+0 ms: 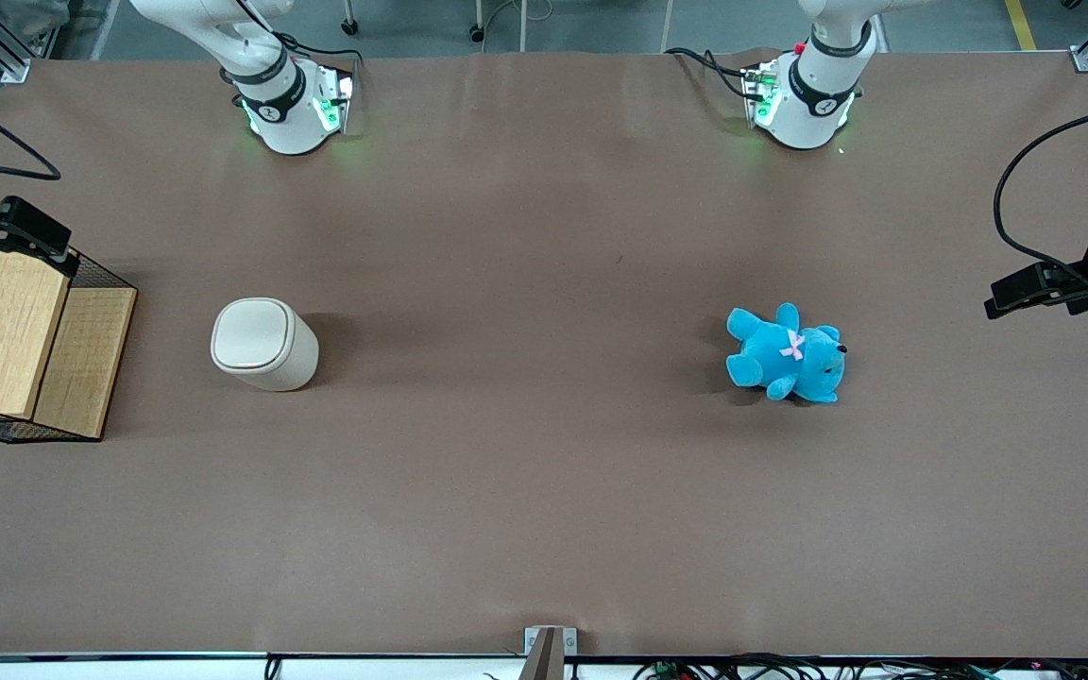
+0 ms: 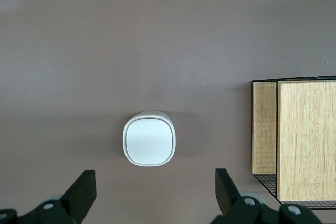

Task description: Open trash can with right arm

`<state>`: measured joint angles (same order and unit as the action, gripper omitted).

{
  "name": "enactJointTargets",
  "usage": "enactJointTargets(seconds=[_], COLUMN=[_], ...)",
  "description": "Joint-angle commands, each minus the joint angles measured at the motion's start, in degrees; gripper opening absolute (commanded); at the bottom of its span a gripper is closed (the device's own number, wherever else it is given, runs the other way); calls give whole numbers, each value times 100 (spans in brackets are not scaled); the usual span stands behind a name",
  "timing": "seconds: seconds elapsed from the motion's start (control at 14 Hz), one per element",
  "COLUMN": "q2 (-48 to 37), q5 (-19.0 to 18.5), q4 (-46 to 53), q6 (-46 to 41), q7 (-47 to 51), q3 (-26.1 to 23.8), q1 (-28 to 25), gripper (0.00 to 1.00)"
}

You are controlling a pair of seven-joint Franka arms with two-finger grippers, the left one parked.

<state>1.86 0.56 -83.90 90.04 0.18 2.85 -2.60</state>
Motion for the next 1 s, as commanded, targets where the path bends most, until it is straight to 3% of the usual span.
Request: enactJointTargets(seconds=[0.0, 0.79, 0.86, 0.93], q2=[-80, -36, 7, 25], q5=[-65, -56, -48, -56], q4=[-91, -170, -214, -319], q6=[75, -74, -74, -74], q7=[26, 61, 61, 61], q3=[-66, -57, -57, -57], q1=[49, 58, 67, 75], gripper=[100, 100, 97, 83])
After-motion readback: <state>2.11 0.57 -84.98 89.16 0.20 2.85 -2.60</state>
